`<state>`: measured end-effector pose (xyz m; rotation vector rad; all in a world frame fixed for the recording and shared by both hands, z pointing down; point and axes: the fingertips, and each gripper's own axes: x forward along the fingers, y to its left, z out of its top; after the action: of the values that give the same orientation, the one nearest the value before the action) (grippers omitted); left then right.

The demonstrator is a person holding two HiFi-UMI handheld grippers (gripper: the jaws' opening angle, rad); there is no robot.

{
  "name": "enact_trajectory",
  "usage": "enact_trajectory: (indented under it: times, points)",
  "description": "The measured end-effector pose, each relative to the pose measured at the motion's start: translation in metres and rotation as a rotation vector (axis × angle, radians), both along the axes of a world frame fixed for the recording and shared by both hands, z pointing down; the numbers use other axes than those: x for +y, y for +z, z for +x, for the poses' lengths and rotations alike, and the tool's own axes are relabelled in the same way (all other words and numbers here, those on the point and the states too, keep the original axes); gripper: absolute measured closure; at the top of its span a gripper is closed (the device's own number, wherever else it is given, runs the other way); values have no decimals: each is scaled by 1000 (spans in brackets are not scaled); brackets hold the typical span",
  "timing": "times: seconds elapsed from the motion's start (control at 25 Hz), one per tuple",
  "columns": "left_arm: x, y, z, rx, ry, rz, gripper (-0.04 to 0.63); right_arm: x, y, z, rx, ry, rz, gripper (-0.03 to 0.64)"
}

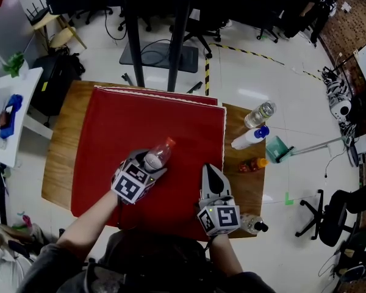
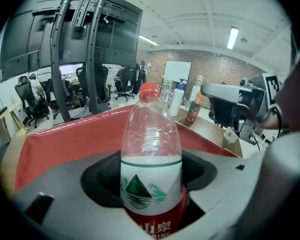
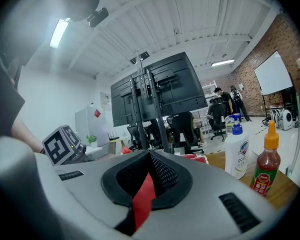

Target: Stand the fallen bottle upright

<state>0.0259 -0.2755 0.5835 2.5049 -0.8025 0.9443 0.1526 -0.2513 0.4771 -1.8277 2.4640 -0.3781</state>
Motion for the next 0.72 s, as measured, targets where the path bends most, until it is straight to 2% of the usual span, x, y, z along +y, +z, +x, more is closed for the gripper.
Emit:
enact_trajectory:
  times: [0.36, 0.56, 0.72]
  points:
    - [-5, -31, -20, 192, -104, 143, 242, 8, -3, -12, 9, -13, 4, 601]
    - [-6, -35, -35, 335, -183, 171, 241, 11, -1, -22, 16, -27, 2, 601]
    - [-2, -34, -47, 377, -191, 224, 242, 16, 2, -27, 15, -27, -7, 601]
